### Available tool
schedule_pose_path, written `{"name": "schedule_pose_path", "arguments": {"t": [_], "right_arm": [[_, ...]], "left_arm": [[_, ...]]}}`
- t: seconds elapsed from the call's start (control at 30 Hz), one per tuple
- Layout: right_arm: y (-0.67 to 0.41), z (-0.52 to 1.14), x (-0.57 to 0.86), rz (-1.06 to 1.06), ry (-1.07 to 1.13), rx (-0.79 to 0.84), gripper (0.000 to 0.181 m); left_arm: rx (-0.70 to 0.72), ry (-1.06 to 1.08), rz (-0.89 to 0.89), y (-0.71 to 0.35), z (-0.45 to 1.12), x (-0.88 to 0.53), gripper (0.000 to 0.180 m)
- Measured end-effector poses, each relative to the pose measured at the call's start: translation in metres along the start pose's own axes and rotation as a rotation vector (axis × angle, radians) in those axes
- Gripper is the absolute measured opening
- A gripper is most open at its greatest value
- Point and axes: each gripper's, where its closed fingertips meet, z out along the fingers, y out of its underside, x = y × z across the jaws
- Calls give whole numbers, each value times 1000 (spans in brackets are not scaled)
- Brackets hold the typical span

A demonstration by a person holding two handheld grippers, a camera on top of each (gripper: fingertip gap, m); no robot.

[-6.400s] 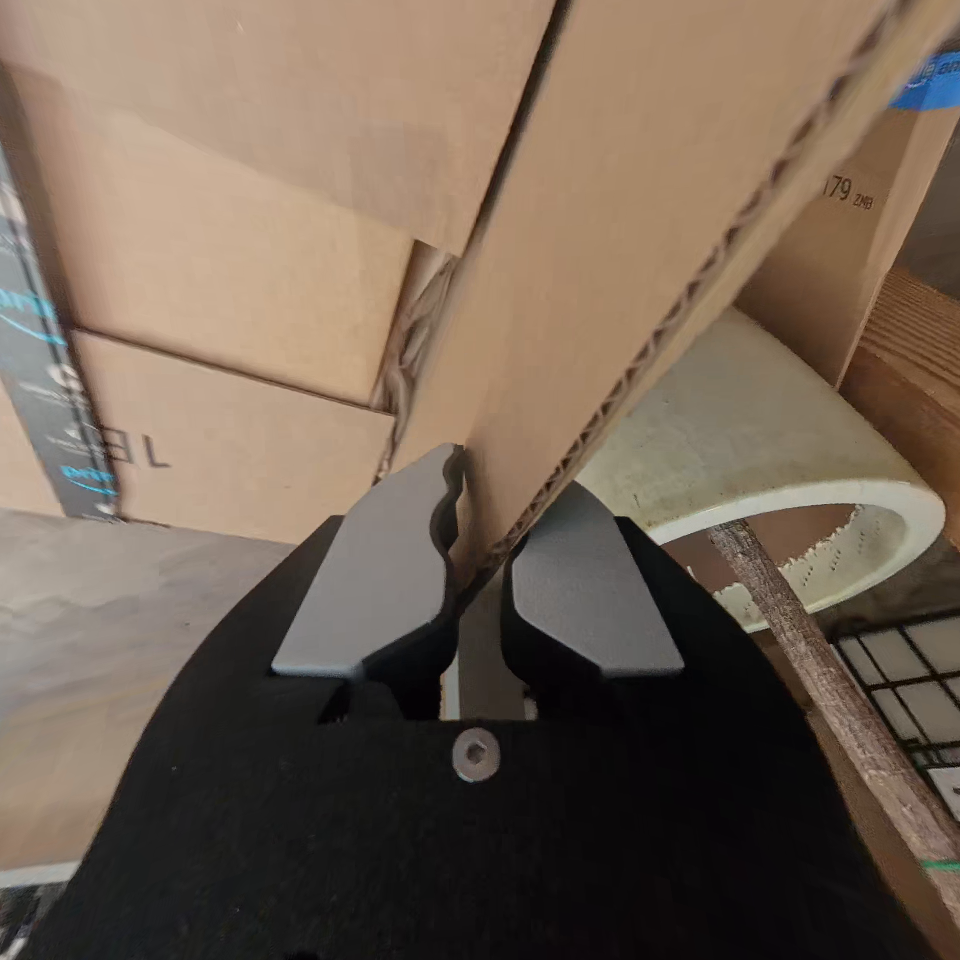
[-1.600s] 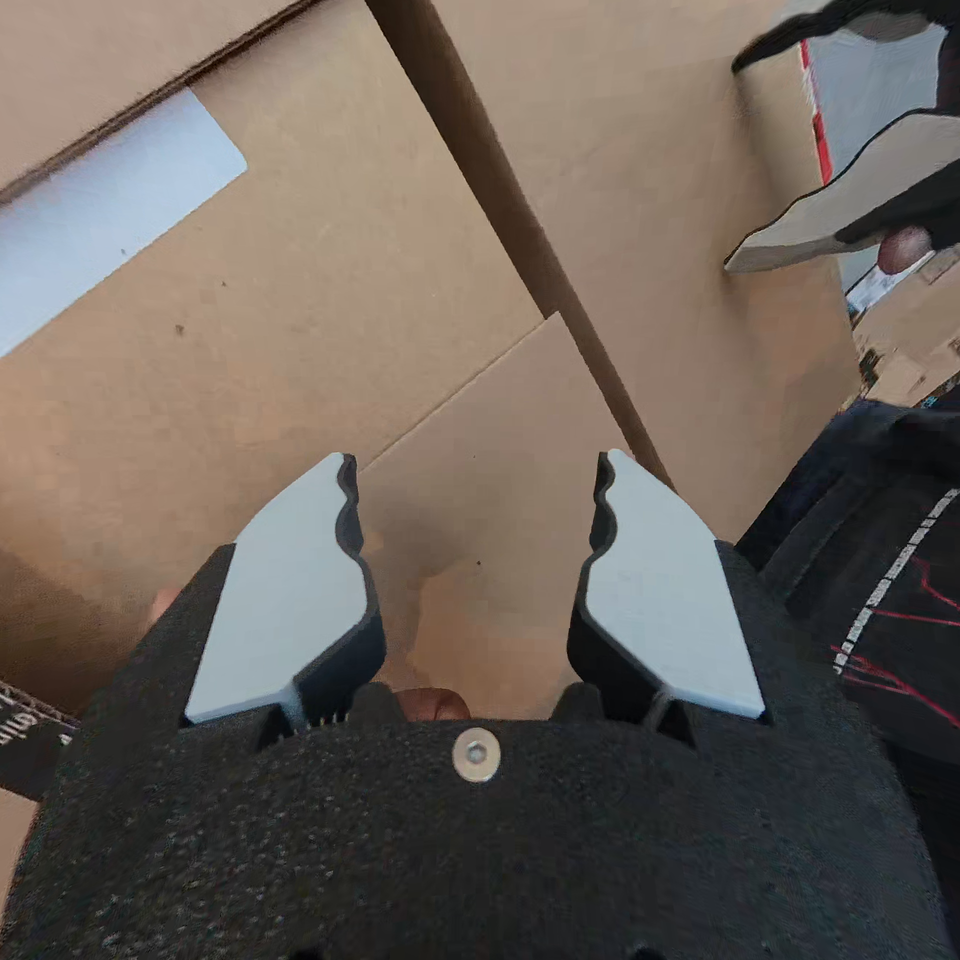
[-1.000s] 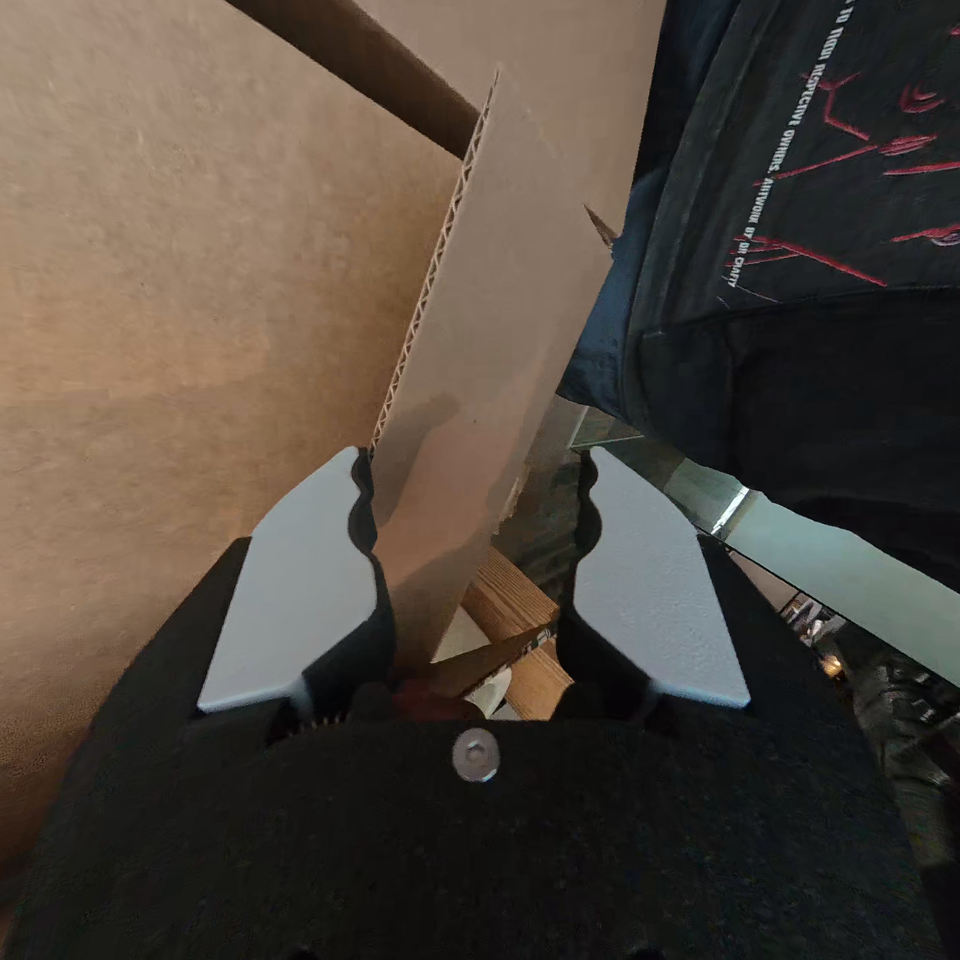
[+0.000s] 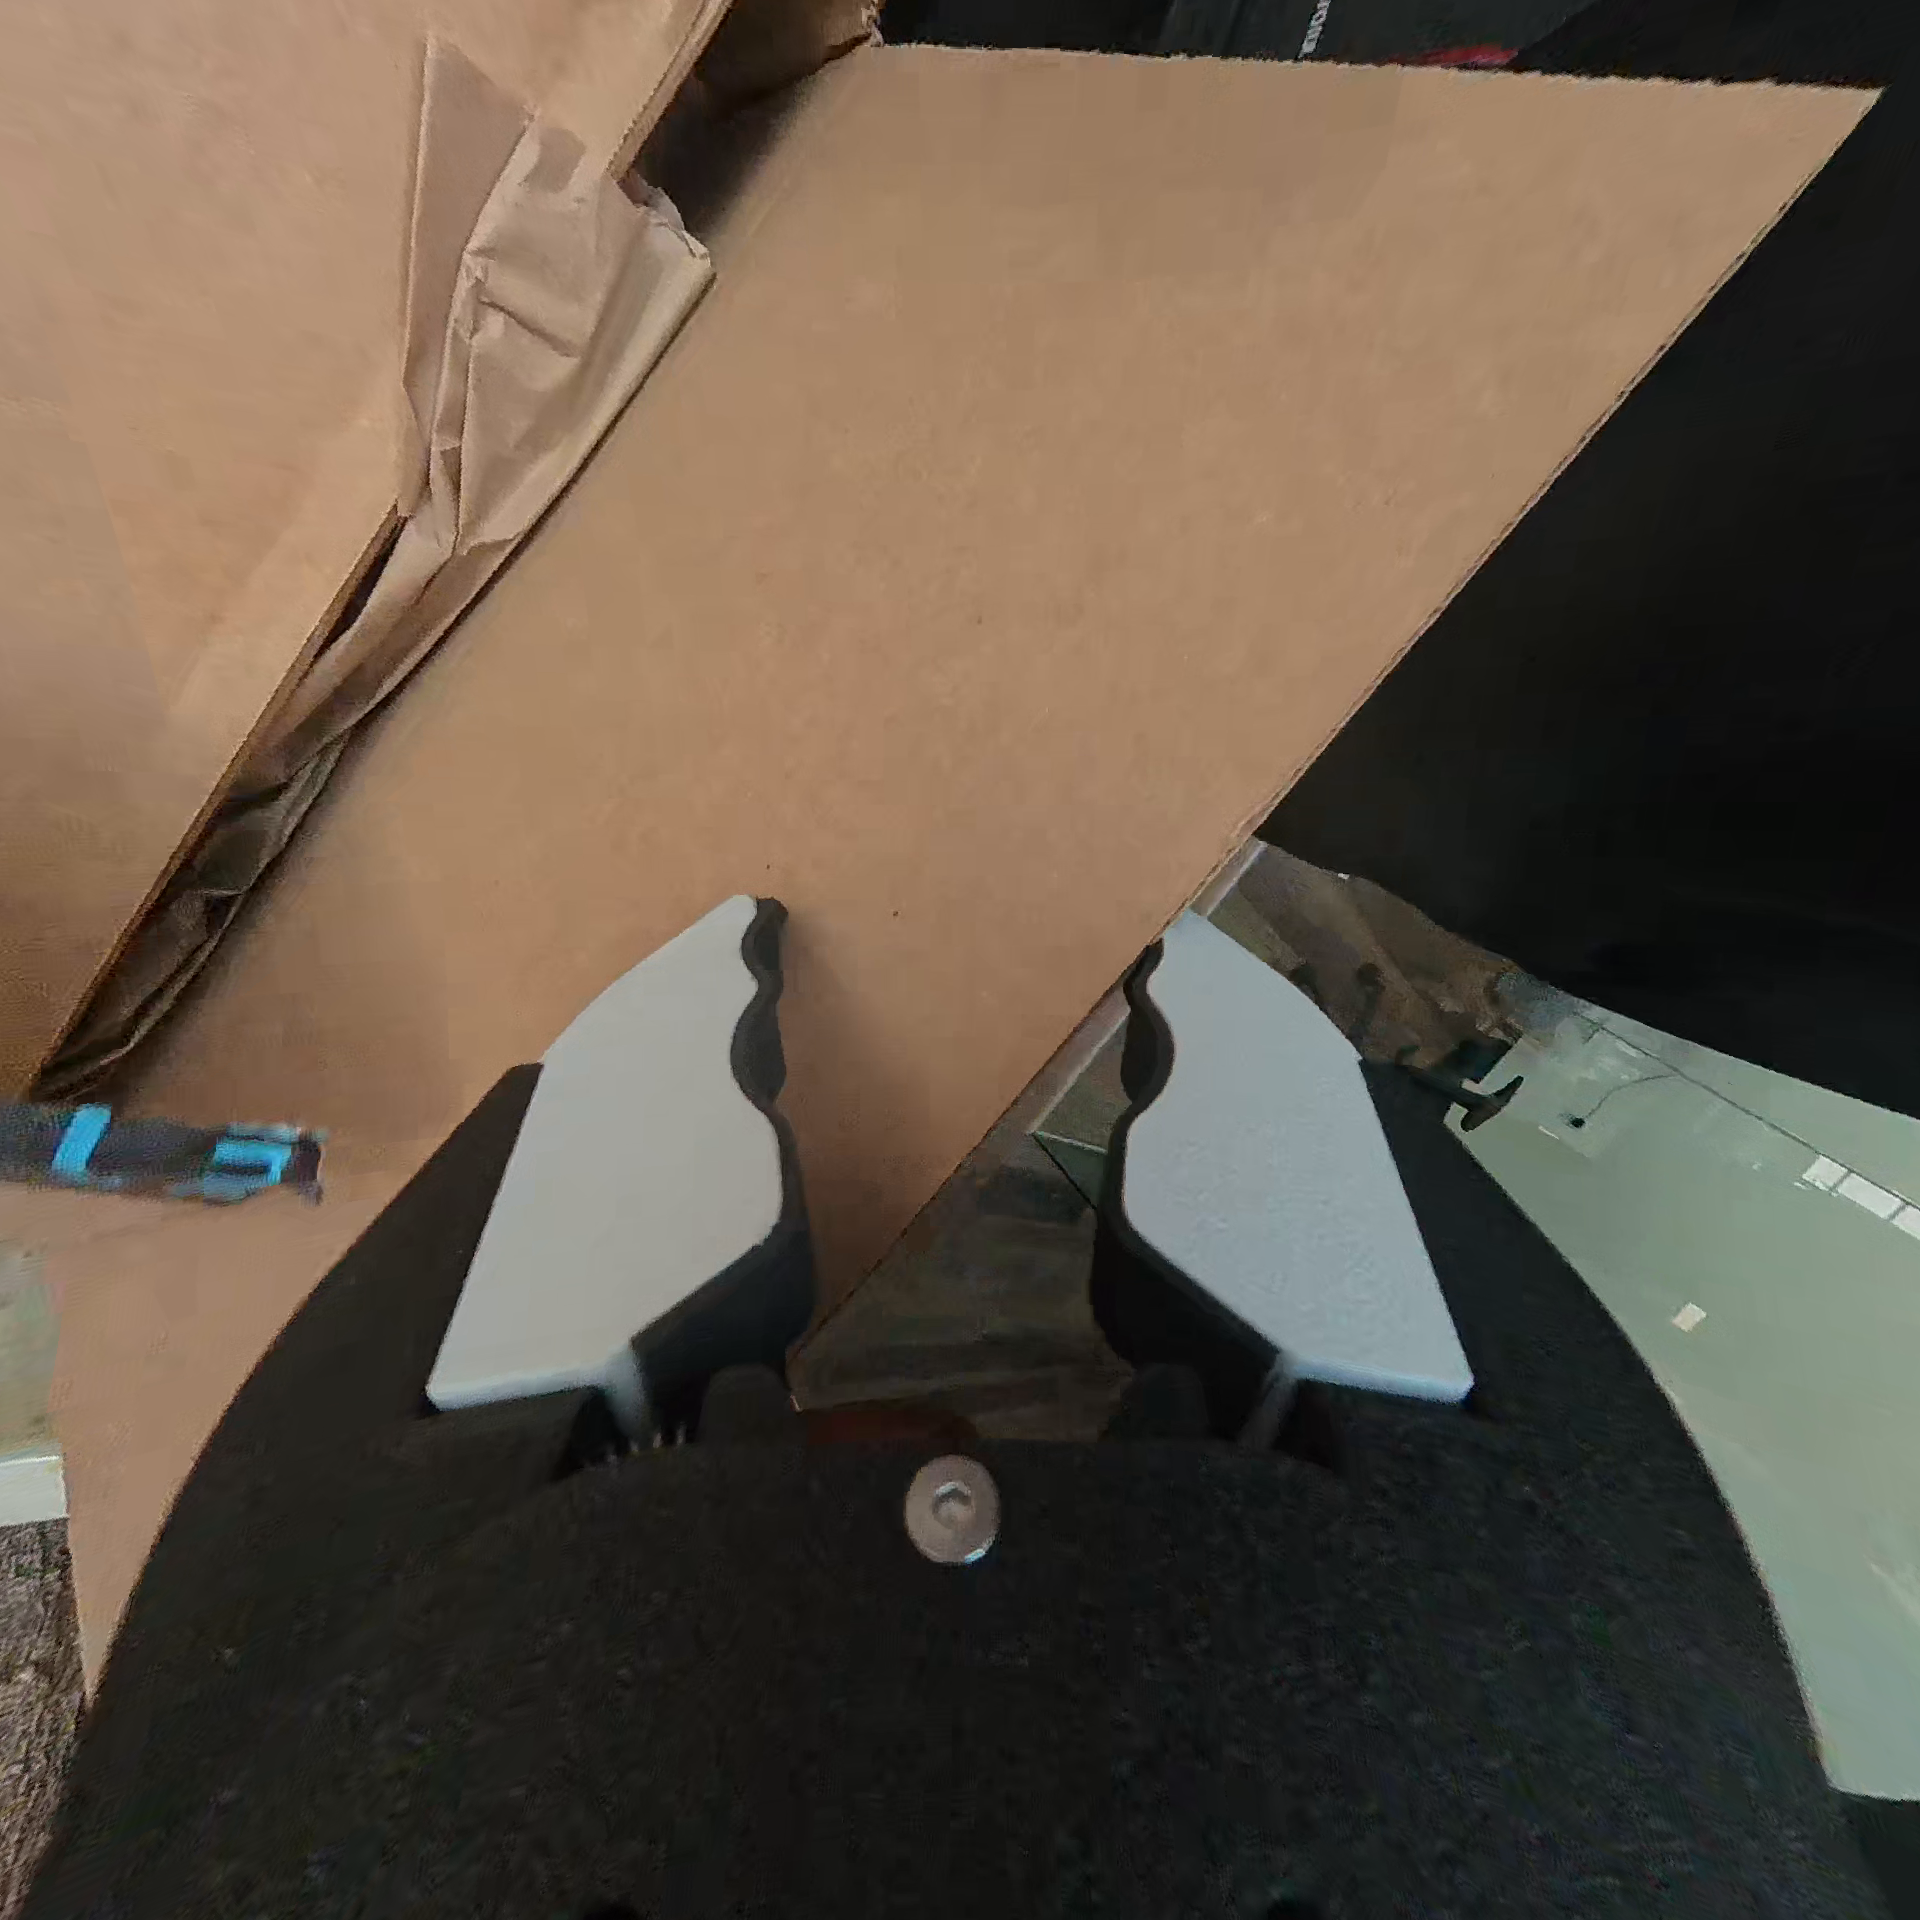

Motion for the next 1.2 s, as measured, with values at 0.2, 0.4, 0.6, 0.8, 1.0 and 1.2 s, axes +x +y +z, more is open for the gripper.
{"name": "schedule_pose_path", "arguments": {"t": [0.2, 0.4, 0.6, 0.8, 1.0, 1.2], "right_arm": [[7, 60, -81, -174, -177, -155, 95], [21, 87, -90, -186, -125, -217, 98], [10, 106, -133, -168, -109, -169, 90], [39, 162, -118, -105, 179, -348, 84], [50, 193, -78, -106, 485, -480, 62], [48, 196, -43, -16, 576, -547, 30]], "left_arm": [[73, -172, 67, 28, 29, 10, 67], [296, -302, 148, 47, 69, 12, 75], [438, -336, 302, 61, 107, 8, 81], [600, -133, 178, 73, 159, -7, 69], [941, 104, -231, 75, 139, -44, 69], [1170, -271, -507, 86, 49, -122, 85]]}}
